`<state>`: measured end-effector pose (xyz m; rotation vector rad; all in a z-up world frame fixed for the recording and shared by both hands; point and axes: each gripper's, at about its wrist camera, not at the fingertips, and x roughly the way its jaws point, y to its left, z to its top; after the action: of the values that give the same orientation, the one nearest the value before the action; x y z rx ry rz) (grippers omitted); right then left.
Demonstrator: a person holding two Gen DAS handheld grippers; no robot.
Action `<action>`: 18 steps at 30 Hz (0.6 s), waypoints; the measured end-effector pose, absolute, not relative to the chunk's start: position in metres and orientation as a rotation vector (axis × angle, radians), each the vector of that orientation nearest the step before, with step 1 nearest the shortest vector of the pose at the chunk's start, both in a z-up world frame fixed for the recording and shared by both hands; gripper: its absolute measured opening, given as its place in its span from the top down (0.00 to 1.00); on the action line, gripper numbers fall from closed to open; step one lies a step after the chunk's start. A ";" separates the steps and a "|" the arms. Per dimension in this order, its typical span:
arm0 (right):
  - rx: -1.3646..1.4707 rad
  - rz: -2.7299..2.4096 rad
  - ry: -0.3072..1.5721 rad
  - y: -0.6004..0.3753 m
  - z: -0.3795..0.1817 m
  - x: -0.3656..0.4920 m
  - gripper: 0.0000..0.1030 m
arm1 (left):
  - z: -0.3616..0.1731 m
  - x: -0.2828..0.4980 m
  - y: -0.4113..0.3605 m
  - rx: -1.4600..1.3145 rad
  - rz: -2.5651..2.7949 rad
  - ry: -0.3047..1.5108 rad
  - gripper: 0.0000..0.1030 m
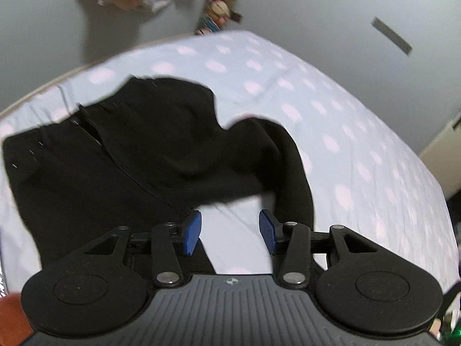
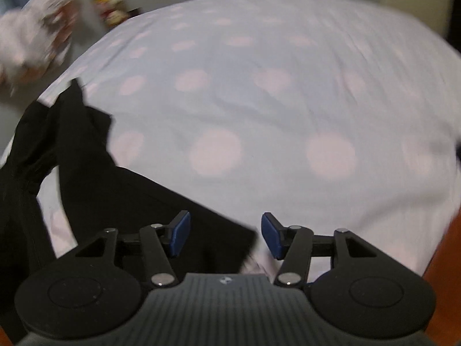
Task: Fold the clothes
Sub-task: 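Open both grippers and release the jeans flat on the bed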
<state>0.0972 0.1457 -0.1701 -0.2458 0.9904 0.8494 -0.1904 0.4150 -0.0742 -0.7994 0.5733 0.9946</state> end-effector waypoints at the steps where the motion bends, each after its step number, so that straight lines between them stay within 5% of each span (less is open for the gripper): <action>1: -0.213 0.836 1.011 0.141 -0.179 0.100 0.39 | -0.076 -0.187 0.412 -0.799 0.987 0.581 0.50; 8: -0.102 0.845 1.026 0.146 -0.221 0.105 0.41 | -0.086 -0.183 0.412 -0.791 1.028 0.639 0.49; 9: -0.094 0.864 1.007 0.145 -0.223 0.102 0.57 | -0.089 -0.184 0.414 -0.789 1.042 0.648 0.49; 12: -0.099 0.878 0.958 0.147 -0.214 0.096 0.83 | -0.098 -0.186 0.420 -0.783 1.077 0.677 0.49; 18: -0.092 0.847 0.829 0.139 -0.168 0.111 0.87 | -0.109 -0.177 0.435 -0.734 1.072 0.736 0.49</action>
<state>0.1107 0.1392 -0.1681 -0.0924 0.8292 0.8469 -0.1773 0.4353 -0.1089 -0.7341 0.7355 1.0724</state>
